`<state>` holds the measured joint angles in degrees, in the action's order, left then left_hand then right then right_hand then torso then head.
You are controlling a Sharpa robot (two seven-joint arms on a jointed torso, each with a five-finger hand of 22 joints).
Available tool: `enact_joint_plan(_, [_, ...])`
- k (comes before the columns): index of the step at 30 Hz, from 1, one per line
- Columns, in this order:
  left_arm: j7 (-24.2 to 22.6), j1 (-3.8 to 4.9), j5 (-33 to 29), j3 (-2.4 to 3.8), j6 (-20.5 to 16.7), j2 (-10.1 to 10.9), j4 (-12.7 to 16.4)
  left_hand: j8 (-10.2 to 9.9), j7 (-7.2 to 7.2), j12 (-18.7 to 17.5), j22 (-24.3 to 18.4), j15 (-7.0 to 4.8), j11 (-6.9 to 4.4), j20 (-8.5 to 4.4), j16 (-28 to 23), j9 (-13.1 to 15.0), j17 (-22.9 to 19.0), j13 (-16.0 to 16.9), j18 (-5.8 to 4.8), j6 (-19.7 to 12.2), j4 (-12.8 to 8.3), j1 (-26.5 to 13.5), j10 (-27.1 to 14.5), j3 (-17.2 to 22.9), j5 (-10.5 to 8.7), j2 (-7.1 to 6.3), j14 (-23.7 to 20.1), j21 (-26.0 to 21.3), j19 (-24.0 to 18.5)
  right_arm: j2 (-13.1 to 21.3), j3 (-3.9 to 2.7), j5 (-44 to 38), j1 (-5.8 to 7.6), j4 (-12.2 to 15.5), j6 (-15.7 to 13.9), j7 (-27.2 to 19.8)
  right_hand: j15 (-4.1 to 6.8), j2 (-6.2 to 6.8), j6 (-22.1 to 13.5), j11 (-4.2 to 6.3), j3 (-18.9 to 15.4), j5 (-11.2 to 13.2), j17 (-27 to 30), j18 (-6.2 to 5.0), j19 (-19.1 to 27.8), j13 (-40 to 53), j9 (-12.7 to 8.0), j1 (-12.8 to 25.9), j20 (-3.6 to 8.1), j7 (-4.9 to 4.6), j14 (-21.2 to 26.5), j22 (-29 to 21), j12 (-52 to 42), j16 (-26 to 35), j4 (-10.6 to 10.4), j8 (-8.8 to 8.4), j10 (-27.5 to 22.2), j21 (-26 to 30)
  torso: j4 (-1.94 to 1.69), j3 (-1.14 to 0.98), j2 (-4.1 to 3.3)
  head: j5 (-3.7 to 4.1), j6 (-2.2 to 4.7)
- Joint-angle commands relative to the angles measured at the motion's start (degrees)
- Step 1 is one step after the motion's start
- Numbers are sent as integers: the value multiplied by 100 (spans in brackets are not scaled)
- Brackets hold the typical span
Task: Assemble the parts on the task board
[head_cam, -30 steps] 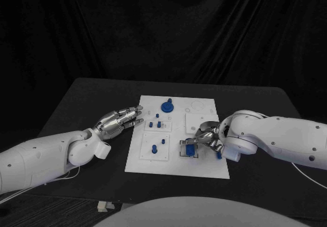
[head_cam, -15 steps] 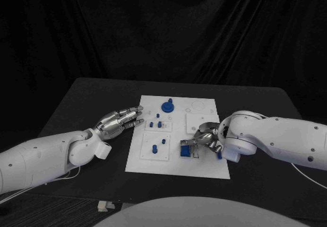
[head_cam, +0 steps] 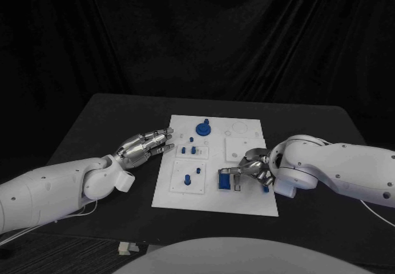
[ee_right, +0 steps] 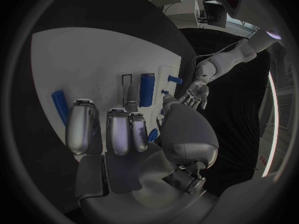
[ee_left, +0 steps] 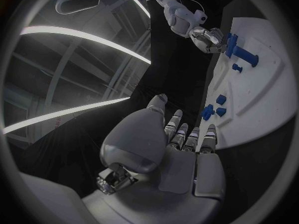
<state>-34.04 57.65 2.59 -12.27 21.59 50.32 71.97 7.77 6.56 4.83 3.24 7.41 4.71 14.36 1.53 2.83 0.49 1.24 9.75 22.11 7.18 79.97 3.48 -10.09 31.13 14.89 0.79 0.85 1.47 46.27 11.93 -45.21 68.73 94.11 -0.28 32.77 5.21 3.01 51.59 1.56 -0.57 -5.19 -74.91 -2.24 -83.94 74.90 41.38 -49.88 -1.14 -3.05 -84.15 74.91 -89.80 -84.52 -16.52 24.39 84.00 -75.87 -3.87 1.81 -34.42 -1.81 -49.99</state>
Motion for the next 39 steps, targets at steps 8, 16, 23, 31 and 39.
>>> enact_joint_plan(8, [-61, -9, -36, 5, 42, 11, 5, 39, 18, 42, 11, 46, 34, 35, 34, 5, 10, 7, 61, 3, -17, 20, 1, 15, 28, 26, 14, 13, 5, 542, -3, -34, 667, 364, -164, -157, 6, -168, 59, 15, -257, -376, -455, -87, -145, 1510, 10, -56, 6, 59, -399, 1098, -20, -53, 49, 183, 600, -65, 3, -1, 0, 29, -1])
enact_joint_plan(16, [-82, -10, -36, 5, 3, 6, 19, 50, 25, 59, 25, 41, 46, 39, 46, 9, 13, 12, 63, 25, -23, 17, 16, 18, 29, 24, 21, 19, 15, 712, -2, -709, 859, 248, 566, 56, 24, -287, 84, 35, -306, -1276, -424, -83, -145, 1510, -69, -814, 25, 83, -388, 1103, -20, -42, 361, 268, 600, -88, 3, -1, 0, 43, -1])
enact_joint_plan(23, [-82, -10, -37, 5, -12, 12, 29, 47, 26, 60, 30, 45, 46, 40, 50, 7, 14, 12, 64, 15, -26, 17, 17, 19, 30, 21, 24, 21, 18, 767, -1, -1428, 746, 171, 805, 130, 39, -341, 237, 59, -360, -1273, -408, -84, -141, 1510, -110, -875, 33, 115, -383, 1103, -20, -32, 365, 299, 600, -86, 2, 7, 12, 61, -1])
enact_joint_plan(31, [-85, -10, -36, 5, -2, -3, 19, 51, 28, 65, 20, 52, 48, 43, 52, 8, 15, 13, 65, 22, -32, 15, 22, 20, 33, 18, 26, 19, 15, 821, 0, -1925, 508, 144, 841, 167, 77, -439, 451, 105, -385, -1289, -333, -89, -133, 1510, -221, -1038, 63, 166, -369, 1096, -20, 6, 424, 240, 600, -64, 8, 3, 4, 74, -1])
enact_joint_plan(39, [-65, -10, -36, 5, 15, -20, 5, 53, 29, 66, 16, 53, 49, 43, 52, 9, 15, 13, 65, 25, -33, 15, 23, 21, 34, 17, 26, 18, 14, 868, 0, -2159, 355, 147, 764, 180, 111, -485, 678, 146, -464, -1294, 54, -124, -75, 1510, -311, -1063, 94, 213, -292, 1045, -20, 210, 404, 195, 600, 100, 5, 5, 8, 95, -1])
